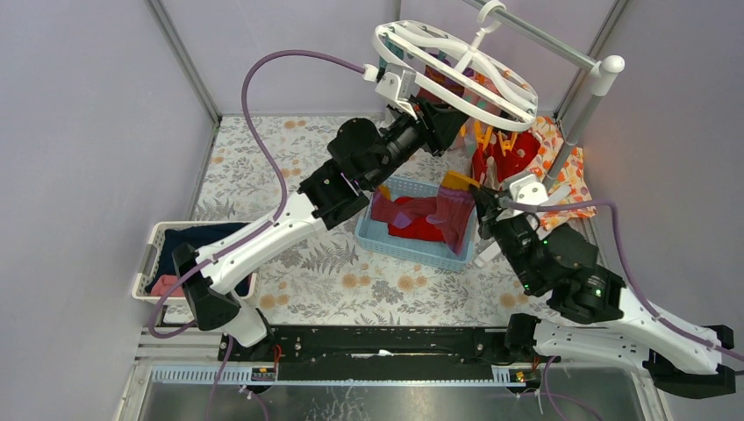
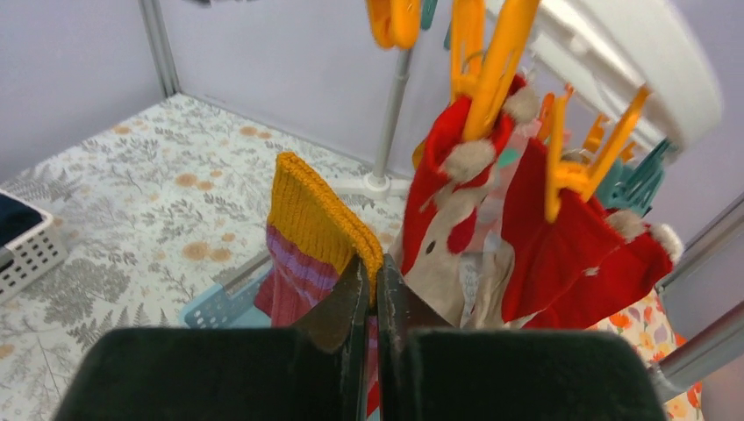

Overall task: Clip the socks to the hanger
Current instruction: Open the clamp at the hanger.

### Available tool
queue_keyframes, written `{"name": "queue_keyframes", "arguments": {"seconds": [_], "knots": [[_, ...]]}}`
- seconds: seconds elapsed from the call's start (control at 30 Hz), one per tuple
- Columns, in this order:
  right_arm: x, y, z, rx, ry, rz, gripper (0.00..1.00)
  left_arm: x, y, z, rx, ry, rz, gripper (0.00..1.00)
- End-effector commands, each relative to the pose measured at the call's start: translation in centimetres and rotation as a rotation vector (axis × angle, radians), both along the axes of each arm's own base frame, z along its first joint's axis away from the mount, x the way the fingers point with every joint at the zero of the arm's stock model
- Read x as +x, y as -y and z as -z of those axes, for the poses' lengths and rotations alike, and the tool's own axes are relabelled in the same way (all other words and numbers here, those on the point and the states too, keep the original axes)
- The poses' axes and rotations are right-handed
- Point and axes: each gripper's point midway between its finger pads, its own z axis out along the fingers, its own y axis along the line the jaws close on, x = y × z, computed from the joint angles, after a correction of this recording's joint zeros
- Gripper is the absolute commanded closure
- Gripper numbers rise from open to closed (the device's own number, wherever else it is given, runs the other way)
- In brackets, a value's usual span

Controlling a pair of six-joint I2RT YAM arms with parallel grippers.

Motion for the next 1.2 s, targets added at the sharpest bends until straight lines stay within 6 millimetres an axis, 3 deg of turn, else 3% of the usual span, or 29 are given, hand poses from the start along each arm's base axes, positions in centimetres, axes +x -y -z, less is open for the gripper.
{"name": "queue_keyframes", "arguments": {"seconds": [0.0,0.33,0.43,0.57,0.67,0.9,1.17], "knots": [[0.6,-0.6,1.0,0.051,-0.013,0.033,1.00,-0.3,-1.0,-1.3,-0.034,0.025,-0.010,0.84],[1.3,-1.7,0.9,0.095,0.000,0.061,1.00,0.2,-1.6,-0.8,-0.030,0.014,-0.046,0.85],[1.7,-2.2,1.1,0.125,-0.034,0.086,0.94,0.4,-1.9,-0.6,-0.029,0.008,-0.055,0.85],[3.3,-1.4,3.0,0.197,-0.124,0.298,0.99,0.9,-2.4,-0.2,-0.029,0.001,-0.070,0.85],[3.6,-1.8,4.7,0.260,-0.155,0.345,1.00,1.2,-2.7,0.1,-0.027,-0.003,-0.082,0.85],[3.6,-0.5,2.0,0.408,-0.107,0.412,1.00,1.6,-3.0,0.4,-0.027,-0.016,-0.103,0.88],[3.8,-1.7,-0.6,0.467,-0.055,0.367,1.00,1.9,-3.1,1.2,-0.031,-0.035,-0.109,0.89]]}}
